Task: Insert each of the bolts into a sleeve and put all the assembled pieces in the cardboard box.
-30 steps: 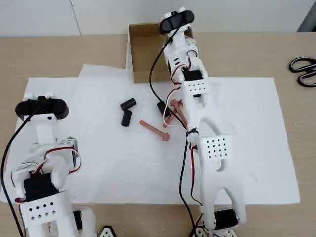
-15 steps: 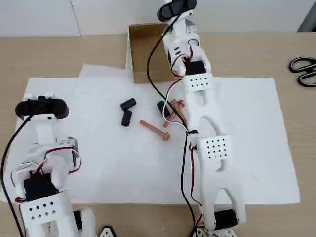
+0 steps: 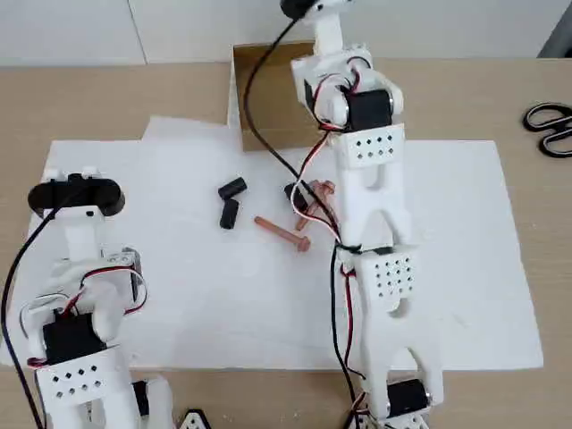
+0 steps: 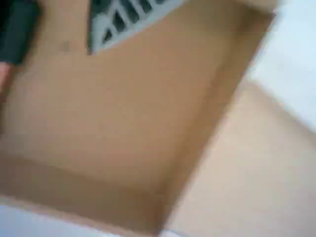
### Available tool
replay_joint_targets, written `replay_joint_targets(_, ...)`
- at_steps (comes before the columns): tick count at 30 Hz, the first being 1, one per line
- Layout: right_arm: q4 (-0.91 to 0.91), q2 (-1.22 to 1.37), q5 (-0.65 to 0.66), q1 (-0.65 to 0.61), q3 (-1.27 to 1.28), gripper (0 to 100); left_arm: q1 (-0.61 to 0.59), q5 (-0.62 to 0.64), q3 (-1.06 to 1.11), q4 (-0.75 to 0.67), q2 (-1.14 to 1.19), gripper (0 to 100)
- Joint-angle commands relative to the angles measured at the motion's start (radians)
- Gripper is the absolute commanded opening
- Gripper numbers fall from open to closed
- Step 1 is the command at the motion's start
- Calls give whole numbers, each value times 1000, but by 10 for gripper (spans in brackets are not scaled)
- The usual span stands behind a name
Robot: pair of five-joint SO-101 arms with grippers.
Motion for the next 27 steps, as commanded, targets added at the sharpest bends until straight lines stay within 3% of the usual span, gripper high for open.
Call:
replay_joint_targets(1,159,-140,-66,-54,-44,180,-3,2,-7,2,-12,113)
replay_joint_targets(5,271,-179,-124,-119,-44,180,-3,2,-7,2,-12,113)
replay_joint_targets(13,285,-166,-371,-240,-43,180,-3,2,-5,2,-12,113)
replay_joint_targets(27,298,64,-376,-311,-43,180,-3,2,-4,2,-12,113)
